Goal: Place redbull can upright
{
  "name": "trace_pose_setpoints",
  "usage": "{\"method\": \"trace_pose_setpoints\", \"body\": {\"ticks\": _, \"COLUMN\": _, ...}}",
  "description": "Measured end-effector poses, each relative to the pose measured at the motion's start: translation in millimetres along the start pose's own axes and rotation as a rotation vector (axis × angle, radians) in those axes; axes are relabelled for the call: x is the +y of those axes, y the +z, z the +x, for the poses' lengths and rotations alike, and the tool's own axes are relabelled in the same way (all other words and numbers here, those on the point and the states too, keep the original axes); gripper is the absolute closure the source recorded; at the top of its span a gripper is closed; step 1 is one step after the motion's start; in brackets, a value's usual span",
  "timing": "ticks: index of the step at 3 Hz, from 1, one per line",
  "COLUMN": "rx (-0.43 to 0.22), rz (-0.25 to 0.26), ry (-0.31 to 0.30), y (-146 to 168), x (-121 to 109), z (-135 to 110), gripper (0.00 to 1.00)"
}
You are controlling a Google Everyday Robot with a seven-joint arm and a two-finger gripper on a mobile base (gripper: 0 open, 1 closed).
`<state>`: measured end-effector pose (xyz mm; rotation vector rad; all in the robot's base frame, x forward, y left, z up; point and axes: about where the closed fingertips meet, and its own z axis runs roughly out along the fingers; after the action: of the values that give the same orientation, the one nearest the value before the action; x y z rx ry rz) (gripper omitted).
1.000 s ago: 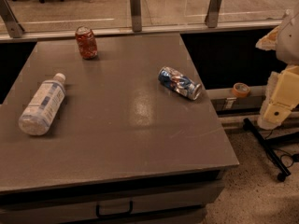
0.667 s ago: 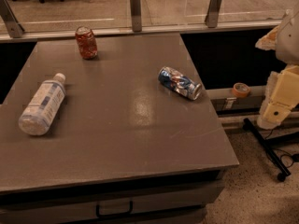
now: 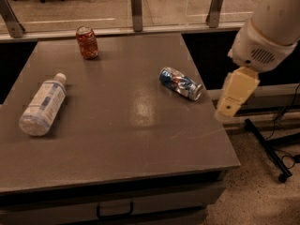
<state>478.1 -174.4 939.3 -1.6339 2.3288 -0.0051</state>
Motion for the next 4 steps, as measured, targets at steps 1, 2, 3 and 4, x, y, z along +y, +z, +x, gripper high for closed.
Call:
{"method": "trace_pose_setpoints", "body": {"ticks": 1, "rx": -0.026, "rz": -0.004, "ry": 0.045, "y": 27.7, "x": -12.1, "z": -32.6, "gripper": 0.0}}
{"method": "trace_pose_setpoints", "body": {"ticks": 2, "rx": -0.037, "rz": 0.021, "ry": 0.082, "y": 52.2, "x": -30.8, "z": -69.6, "gripper": 0.0}}
{"method": "trace_pose_setpoints", "body": {"ticks": 3, "rx": -0.023, "rz": 0.023, "ry": 0.14, "y": 81.9, "x": -49.3, "z": -96.8, "gripper": 0.0}}
{"method": "trace_pose_setpoints", "body": {"ticks": 4, "rx": -0.02, "rz": 0.015, "ry": 0.22, "y": 103.5, "x": -71.1, "z": -109.1, "gripper": 0.0}}
